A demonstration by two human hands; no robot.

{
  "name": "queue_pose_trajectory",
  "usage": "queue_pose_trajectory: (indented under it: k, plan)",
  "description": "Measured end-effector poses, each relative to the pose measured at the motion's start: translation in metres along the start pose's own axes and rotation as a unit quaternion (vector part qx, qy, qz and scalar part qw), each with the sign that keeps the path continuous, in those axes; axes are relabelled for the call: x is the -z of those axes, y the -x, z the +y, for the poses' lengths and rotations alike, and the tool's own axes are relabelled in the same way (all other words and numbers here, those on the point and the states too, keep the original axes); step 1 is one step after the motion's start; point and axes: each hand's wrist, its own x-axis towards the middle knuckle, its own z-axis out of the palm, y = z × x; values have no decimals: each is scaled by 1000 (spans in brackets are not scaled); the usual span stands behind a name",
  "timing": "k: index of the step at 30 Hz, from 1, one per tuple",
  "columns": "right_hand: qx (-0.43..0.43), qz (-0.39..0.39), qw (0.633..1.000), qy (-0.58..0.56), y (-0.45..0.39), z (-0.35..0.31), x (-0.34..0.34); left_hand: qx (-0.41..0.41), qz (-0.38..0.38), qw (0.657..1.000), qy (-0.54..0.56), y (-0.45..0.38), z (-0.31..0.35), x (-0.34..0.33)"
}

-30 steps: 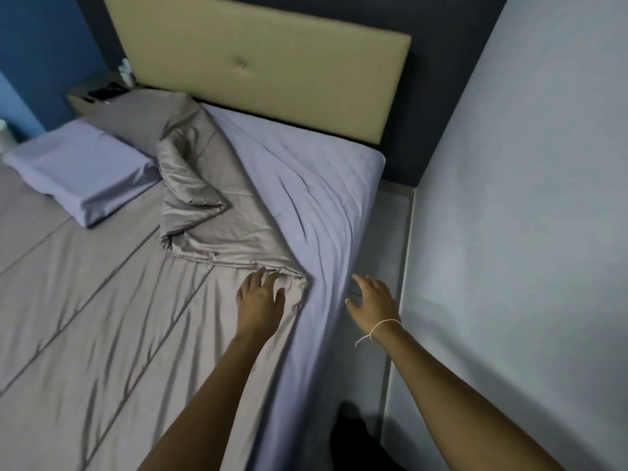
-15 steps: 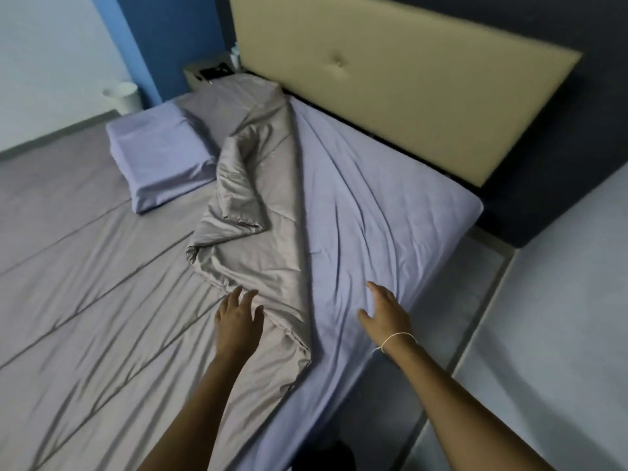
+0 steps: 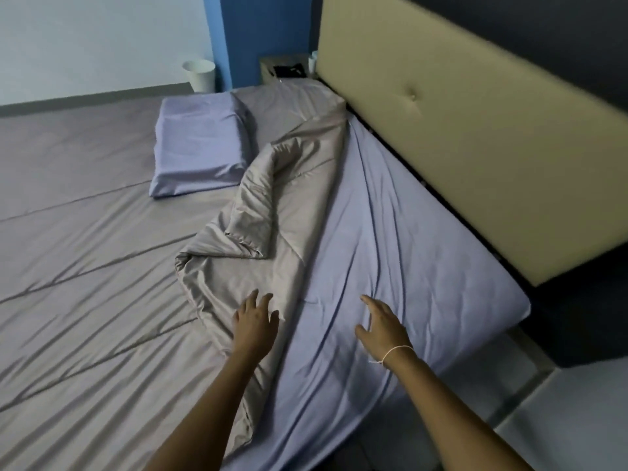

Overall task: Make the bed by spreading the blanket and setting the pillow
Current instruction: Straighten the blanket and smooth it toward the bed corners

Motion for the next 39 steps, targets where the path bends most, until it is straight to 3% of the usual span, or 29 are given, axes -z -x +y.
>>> queue_pose_trajectory:
  k: [7, 16, 22, 27, 34, 39]
  plan:
    - [64, -46, 997, 20, -85, 8, 40, 50, 36, 998, 20, -43, 52, -10]
    - [154, -171, 972, 54, -180, 22, 39, 203, 47, 978, 25, -54, 93, -40]
    - [231, -195, 948, 103, -257, -17, 19, 268, 54, 962, 18, -88, 101, -65]
    - [326, -195, 916, 128, -305, -68, -36, 317, 27, 948, -13, -137, 40, -91]
    - [438, -146, 869, 178, -412, -158, -164, 395, 62, 915, -46, -225, -98, -162]
    - [429, -130, 861, 242, -471, -111, -268, 355, 176, 912, -109, -227, -134, -247]
